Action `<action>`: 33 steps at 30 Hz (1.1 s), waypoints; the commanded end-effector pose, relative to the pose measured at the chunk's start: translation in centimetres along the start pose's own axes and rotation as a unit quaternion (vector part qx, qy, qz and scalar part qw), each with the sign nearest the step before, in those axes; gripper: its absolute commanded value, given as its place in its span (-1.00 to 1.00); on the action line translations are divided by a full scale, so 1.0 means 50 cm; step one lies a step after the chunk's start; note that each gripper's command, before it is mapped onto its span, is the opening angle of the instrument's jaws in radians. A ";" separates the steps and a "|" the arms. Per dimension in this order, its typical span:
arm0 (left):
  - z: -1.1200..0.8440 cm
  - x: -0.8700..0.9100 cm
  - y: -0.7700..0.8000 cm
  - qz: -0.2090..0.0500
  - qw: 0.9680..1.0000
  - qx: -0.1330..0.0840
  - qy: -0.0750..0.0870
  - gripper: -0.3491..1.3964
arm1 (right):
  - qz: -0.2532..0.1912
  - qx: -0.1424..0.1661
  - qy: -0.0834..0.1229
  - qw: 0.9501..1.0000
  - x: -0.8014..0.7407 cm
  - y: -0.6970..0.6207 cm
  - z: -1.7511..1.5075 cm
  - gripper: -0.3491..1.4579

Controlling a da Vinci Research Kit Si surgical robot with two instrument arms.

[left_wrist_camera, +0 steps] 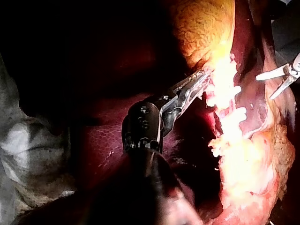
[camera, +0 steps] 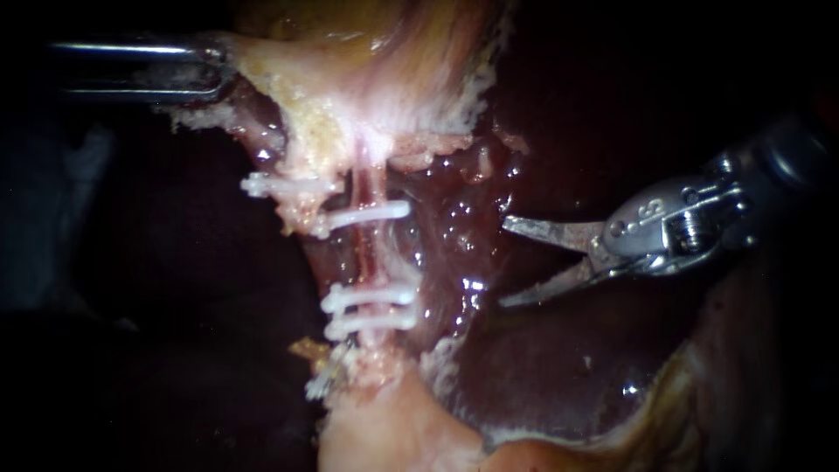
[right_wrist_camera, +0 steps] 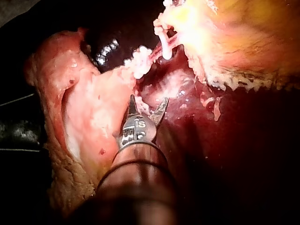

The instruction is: Go to the cutting position right tube

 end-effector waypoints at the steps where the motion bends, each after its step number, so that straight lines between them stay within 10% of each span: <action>1: 0.0004 -0.0002 -0.0001 0.000 1.000 0.000 0.000 -1.00 | 0.007 0.017 0.014 1.000 0.0001 0.0000 0.0011 0.97; 33: 0.0007 -0.0006 -0.0004 0.001 1.000 0.000 0.001 -1.00 | 0.068 0.186 0.130 0.972 0.0074 0.0000 0.0228 0.82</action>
